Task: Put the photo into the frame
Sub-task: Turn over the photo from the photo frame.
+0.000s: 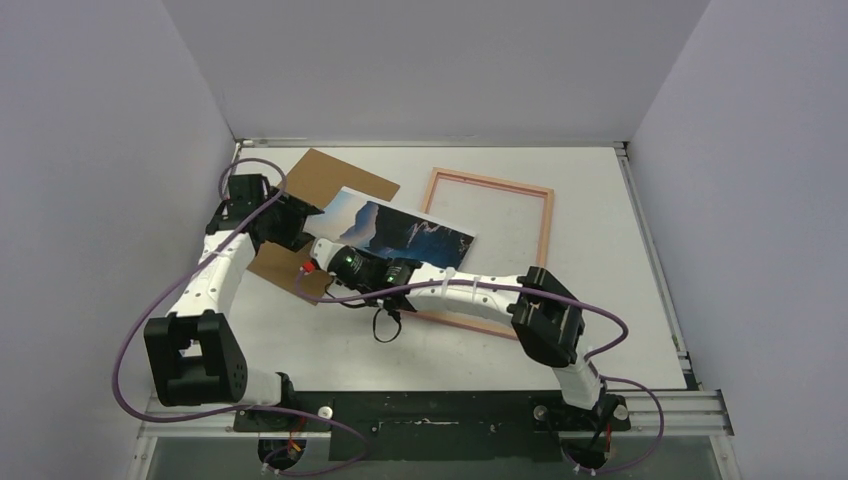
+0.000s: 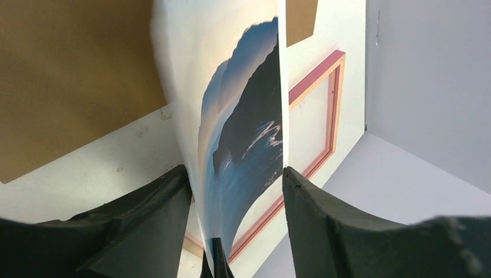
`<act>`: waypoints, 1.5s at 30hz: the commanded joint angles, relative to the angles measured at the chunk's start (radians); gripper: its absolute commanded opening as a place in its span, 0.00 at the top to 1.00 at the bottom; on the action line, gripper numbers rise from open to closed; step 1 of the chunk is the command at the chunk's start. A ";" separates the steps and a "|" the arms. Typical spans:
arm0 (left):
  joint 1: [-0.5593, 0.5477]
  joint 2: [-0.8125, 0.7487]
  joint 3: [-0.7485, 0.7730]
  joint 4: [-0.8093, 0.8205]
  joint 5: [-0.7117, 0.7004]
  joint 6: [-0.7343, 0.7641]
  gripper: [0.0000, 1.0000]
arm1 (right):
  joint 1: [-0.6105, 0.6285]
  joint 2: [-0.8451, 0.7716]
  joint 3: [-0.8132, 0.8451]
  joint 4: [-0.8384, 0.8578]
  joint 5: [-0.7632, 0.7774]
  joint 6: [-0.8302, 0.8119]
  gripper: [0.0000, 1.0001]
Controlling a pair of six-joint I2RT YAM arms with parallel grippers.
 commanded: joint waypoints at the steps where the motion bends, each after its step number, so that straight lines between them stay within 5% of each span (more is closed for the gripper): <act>1: 0.011 -0.035 0.095 -0.071 -0.057 0.085 0.41 | -0.008 -0.116 -0.018 0.061 -0.010 -0.004 1.00; 9: 0.053 -0.062 0.223 -0.187 -0.183 0.219 0.25 | -0.108 -0.178 -0.026 0.056 -0.159 0.143 1.00; 20: 0.049 -0.178 0.379 -0.147 -0.371 0.387 0.24 | -0.307 -0.290 0.032 0.085 -0.389 0.490 1.00; 32: 0.028 -0.156 0.267 0.010 -0.150 0.475 0.24 | -0.380 -0.471 0.042 0.171 -0.368 0.665 1.00; 45: -0.135 0.037 0.233 0.064 -0.021 0.432 0.24 | -0.748 -0.623 -0.219 0.026 -0.360 1.125 1.00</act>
